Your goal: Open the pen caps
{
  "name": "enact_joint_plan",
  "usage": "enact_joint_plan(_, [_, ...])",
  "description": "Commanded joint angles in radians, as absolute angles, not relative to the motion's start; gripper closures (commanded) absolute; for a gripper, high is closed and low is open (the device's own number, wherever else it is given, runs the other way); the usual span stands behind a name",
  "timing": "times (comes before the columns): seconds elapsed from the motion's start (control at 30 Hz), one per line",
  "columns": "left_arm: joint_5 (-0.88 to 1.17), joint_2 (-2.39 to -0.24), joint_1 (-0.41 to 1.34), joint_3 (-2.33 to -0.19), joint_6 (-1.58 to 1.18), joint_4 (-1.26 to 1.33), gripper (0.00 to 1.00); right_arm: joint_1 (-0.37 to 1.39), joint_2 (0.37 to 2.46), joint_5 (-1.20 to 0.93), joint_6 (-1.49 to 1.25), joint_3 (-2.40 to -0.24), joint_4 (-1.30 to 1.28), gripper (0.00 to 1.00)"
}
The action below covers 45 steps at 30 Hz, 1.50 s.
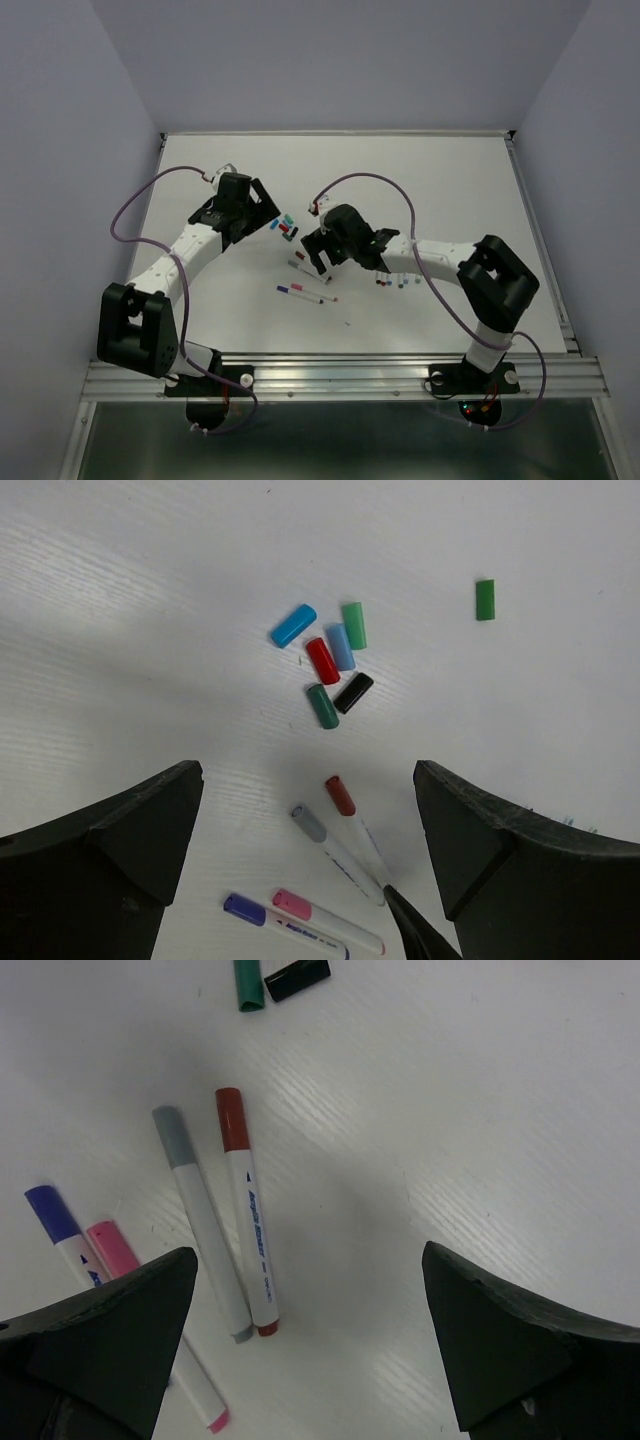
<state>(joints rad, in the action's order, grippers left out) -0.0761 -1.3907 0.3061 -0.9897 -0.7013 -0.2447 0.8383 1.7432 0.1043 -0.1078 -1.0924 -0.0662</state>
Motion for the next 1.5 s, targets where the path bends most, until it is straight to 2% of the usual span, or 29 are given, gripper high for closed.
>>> enact_joint_plan(0.0, [-0.123,-1.336,0.304,-0.962,-0.716,-0.261,0.01,0.847,1.818,0.121,-0.049,-1.196,-0.04,0.0])
enact_joint_plan(0.37, [-0.107,-1.344,0.299,-0.95,-0.713,-0.249,0.01,0.865,1.911,0.107,-0.026,-1.224,-0.054,0.0])
enact_joint_plan(0.63, [-0.107,-1.342,0.298,-0.953,-0.712,-0.252,0.01,0.865,1.959,0.181,-0.023,-1.215,-0.058,0.0])
enact_joint_plan(0.77, [-0.112,-1.335,0.298,-0.954,-0.713,-0.256,0.01,0.865,1.98,0.183,-0.031,-1.216,-0.058,0.04])
enact_joint_plan(0.87, [-0.112,-1.331,0.298,-0.956,-0.713,-0.259,0.01,0.865,1.986,0.176,-0.038,-1.216,-0.057,0.2])
enact_joint_plan(0.9, [-0.115,-1.331,0.298,-0.956,-0.713,-0.261,0.01,0.865,1.99,0.176,-0.044,-1.215,-0.057,0.33])
enact_joint_plan(0.97, [-0.121,-1.328,0.298,-0.954,-0.715,-0.264,0.01,0.865,1.991,0.16,-0.043,-1.204,-0.049,0.41])
enact_joint_plan(1.0, [-0.121,-1.328,0.298,-0.954,-0.713,-0.262,0.01,0.865,1.996,0.15,-0.049,-1.2,-0.041,0.52])
enact_joint_plan(1.07, [-0.118,-1.328,0.298,-0.956,-0.709,-0.262,0.01,0.865,2.002,0.14,-0.051,-1.193,-0.029,0.65])
enact_joint_plan(1.1, [-0.115,-1.33,0.298,-0.957,-0.707,-0.262,0.01,0.865,2.006,0.14,-0.055,-1.195,-0.026,0.76])
enact_joint_plan(1.13, [-0.106,-1.328,0.298,-0.957,-0.703,-0.262,0.01,0.865,2.019,0.137,-0.058,-1.198,-0.026,0.77])
enact_joint_plan(1.3, [-0.095,-1.316,0.298,-0.951,-0.698,-0.264,0.01,0.853,2.029,0.147,-0.072,-1.215,-0.012,0.99])
enact_joint_plan(1.47, [0.029,-1.287,0.298,-0.927,-0.666,-0.209,0.01,0.813,1.97,0.152,-0.046,-1.207,0.023,0.99])
